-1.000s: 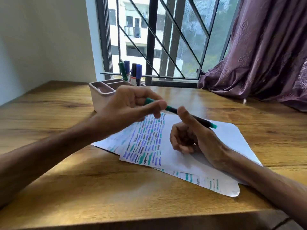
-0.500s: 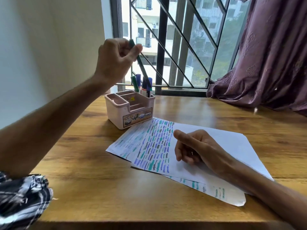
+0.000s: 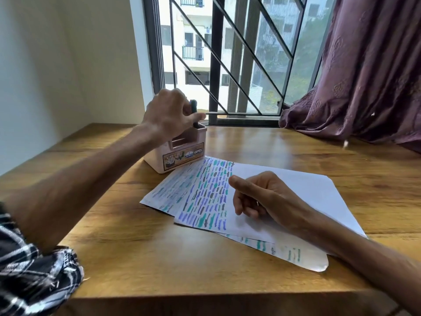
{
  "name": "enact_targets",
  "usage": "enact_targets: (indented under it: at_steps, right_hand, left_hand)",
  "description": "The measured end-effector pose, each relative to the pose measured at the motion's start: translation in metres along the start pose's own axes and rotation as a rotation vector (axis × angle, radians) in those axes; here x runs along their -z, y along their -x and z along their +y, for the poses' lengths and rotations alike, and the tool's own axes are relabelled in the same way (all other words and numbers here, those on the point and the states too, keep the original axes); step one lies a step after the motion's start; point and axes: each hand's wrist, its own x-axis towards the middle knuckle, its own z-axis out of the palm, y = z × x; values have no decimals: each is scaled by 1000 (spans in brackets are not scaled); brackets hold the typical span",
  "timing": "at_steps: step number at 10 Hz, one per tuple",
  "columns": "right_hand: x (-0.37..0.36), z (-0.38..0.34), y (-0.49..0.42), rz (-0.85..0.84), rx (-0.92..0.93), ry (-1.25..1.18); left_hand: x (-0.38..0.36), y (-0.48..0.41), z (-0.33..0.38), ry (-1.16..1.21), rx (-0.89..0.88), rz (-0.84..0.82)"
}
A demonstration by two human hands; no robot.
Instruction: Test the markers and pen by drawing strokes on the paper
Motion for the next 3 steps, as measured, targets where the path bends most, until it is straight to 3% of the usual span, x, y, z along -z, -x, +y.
enact_targets:
  at_steps: [3]
  right_hand:
    - [6,-14,2,-3,-23,92]
  left_hand:
    - [25,31,40,-67,-33,339]
